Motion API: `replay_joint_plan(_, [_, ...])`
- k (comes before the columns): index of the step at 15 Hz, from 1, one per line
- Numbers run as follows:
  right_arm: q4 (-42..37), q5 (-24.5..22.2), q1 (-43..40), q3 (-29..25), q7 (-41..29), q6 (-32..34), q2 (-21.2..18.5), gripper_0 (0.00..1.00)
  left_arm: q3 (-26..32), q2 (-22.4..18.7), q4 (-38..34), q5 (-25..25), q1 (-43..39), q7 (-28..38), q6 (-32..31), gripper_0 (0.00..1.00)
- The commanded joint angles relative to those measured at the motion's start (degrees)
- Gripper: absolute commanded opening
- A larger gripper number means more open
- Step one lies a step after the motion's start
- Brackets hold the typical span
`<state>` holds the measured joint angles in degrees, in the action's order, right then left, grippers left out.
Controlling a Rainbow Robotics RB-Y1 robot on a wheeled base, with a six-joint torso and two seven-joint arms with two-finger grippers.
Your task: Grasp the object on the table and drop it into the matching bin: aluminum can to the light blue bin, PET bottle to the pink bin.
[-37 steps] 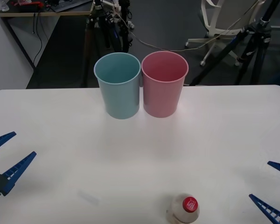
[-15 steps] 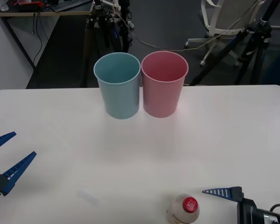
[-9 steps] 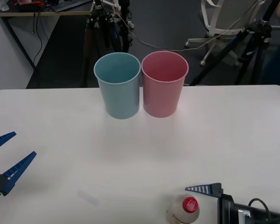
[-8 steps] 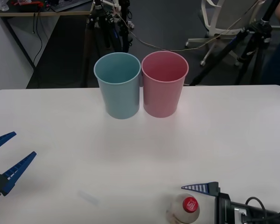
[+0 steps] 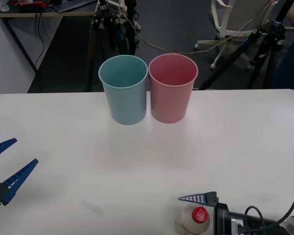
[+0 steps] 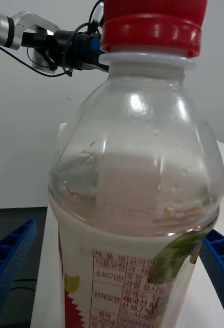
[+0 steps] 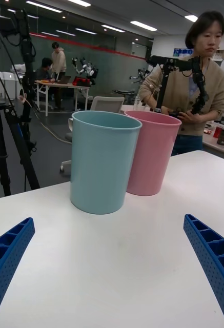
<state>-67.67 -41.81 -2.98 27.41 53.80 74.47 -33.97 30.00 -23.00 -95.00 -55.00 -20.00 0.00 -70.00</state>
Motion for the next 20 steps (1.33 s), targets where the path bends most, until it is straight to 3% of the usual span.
replay_joint_plan(1, [-0.01,-0.02,0.43,-0.07,-0.19,-0.03,-0.05,0.78,0.0,0.0,0.0,0.0,0.0,0.0,0.0,1.0])
replay_joint_plan(2, [-0.01,-0.11,0.61,-0.34,-0.54,-0.03,0.04,0.34,0.0,0.0,0.0,0.0,0.0,0.0,0.0,1.0])
replay_joint_plan(3, [-0.01,-0.11,0.52,-0.69,-0.8,-0.03,0.04,0.0,0.0,0.0,0.0,0.0,0.0,0.0,0.0,1.0])
replay_joint_plan(13, [-0.01,1.03,-0.01,-0.86,-2.73,-0.29,-1.45,0.0,0.0,0.0,0.0,0.0,0.0,0.0,0.0,1.0])
replay_joint_plan(17, [-0.09,4.46,-1.24,-1.92,-3.96,-0.55,-4.53,0.0,0.0,0.0,0.0,0.0,0.0,0.0,0.0,1.0])
replay_joint_plan(20, [-7.92,8.68,-6.25,-4.56,-5.28,-6.09,-9.45,0.0,0.0,0.0,0.0,0.0,0.0,0.0,0.0,1.0])
